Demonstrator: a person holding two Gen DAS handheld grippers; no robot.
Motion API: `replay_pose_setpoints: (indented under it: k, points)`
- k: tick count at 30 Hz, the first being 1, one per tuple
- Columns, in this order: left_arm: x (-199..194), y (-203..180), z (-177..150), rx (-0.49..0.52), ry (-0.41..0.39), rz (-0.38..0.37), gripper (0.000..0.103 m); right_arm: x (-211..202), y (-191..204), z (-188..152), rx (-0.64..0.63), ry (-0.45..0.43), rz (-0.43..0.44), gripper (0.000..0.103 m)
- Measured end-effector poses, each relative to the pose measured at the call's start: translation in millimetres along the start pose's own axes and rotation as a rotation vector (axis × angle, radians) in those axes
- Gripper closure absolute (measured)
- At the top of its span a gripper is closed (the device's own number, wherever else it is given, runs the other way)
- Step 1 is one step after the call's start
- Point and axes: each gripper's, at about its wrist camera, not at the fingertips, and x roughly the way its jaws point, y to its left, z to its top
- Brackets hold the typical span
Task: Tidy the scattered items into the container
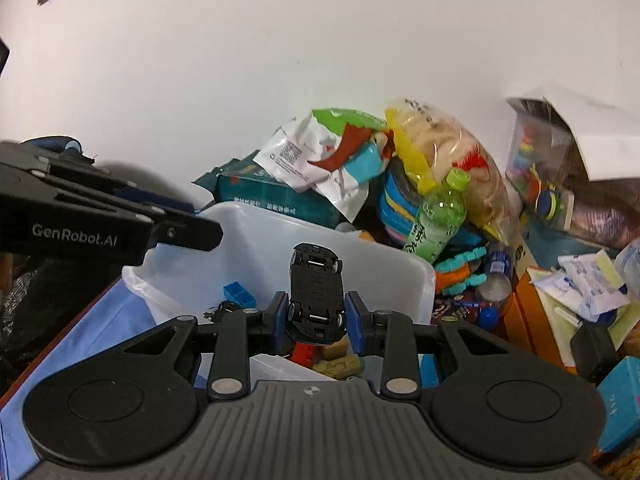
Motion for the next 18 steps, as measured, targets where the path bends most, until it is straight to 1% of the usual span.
replay_pose_setpoints:
  k: [1,2,4,6,8,9,10,12,14,15,16,18]
  points:
    - [-1,0,-7,0.008,0.008,-0.016,0.054,-1,0,-2,-0.005,-0.002,-0.001,0.069]
    - [-2,-2,-17,0.022,0.020,-0.026,0.038,-3,-1,-3,-0.012,-0.006,-0.004,0.069]
    - [-4,-7,-41,0.048,0.048,-0.044,0.025,-4,-4,-4,-0.010,-0.010,-0.003,0.069]
    - [2,-14,-65,0.072,0.101,-0.050,0.025,1,-7,-4,-0.001,0.002,-0.001,0.069]
    - [18,-21,-87,0.074,0.175,-0.030,0.025,8,-8,-5,0.003,0.030,0.001,0.069]
    - [26,-24,-96,0.074,0.197,-0.025,0.025,12,-9,-6,0.008,0.045,0.003,0.068]
    - [34,-27,-103,0.088,0.207,-0.021,0.025,15,-9,-7,0.016,0.052,0.001,0.068]
    - [52,-35,-116,0.157,0.222,0.008,0.025,14,-10,-9,0.030,0.048,-0.002,0.064]
    - [67,-39,-125,0.223,0.225,0.014,0.029,12,-11,-9,0.026,0.042,-0.005,0.064]
    - [73,-39,-128,0.236,0.229,-0.004,0.031,9,-11,-10,0.025,0.035,-0.008,0.064]
    - [78,-38,-129,0.239,0.236,-0.019,0.038,6,-12,-9,0.025,0.026,-0.009,0.064]
    - [84,-34,-131,0.242,0.236,-0.001,0.043,-1,-14,-8,0.027,0.002,-0.010,0.064]
